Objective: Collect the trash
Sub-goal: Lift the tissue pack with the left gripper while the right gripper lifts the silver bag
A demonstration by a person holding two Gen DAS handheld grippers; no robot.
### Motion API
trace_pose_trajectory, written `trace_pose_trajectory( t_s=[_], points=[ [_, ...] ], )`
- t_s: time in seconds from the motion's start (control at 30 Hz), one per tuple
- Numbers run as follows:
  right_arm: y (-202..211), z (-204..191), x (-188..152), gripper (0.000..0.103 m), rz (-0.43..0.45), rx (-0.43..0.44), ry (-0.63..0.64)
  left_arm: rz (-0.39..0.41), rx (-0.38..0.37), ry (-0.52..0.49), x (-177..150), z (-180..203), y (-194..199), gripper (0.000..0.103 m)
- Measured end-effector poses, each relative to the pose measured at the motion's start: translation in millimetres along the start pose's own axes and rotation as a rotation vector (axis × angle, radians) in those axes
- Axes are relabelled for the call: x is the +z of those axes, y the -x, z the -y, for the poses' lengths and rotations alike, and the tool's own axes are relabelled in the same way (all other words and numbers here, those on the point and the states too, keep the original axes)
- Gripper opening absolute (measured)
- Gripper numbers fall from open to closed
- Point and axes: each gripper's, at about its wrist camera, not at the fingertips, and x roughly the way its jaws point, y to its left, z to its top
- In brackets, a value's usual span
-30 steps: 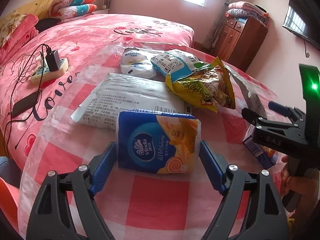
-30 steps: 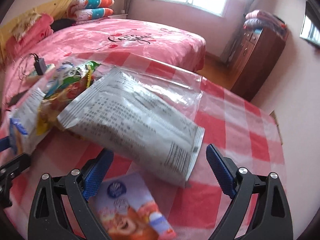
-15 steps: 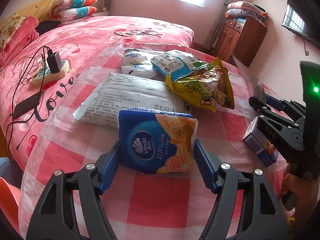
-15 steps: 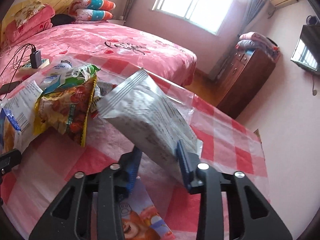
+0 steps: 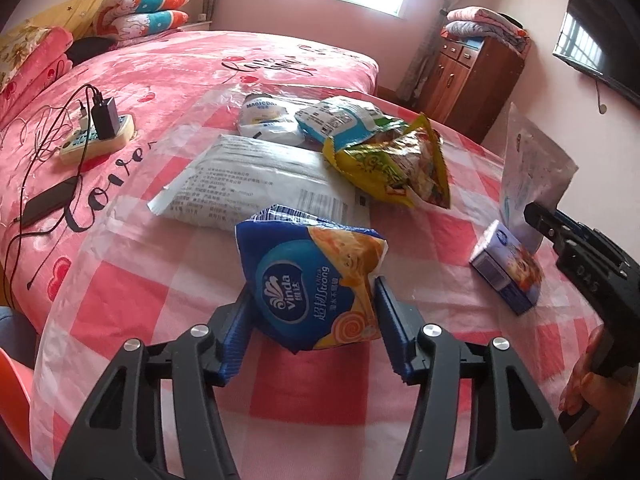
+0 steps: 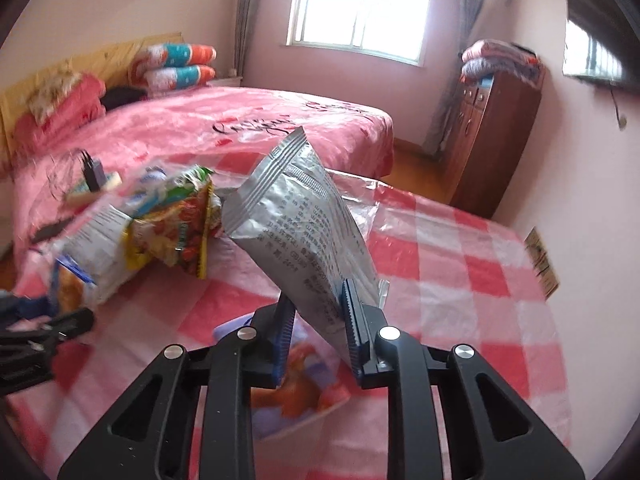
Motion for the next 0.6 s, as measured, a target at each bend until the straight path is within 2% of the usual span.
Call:
trace_pose_trajectory(
  t_s=[0.6],
  points=[
    [81, 16, -40, 0.024, 0.048, 0.202, -0.290, -0.027, -0.101, -0.050, -35, 8, 28, 0.052]
  ],
)
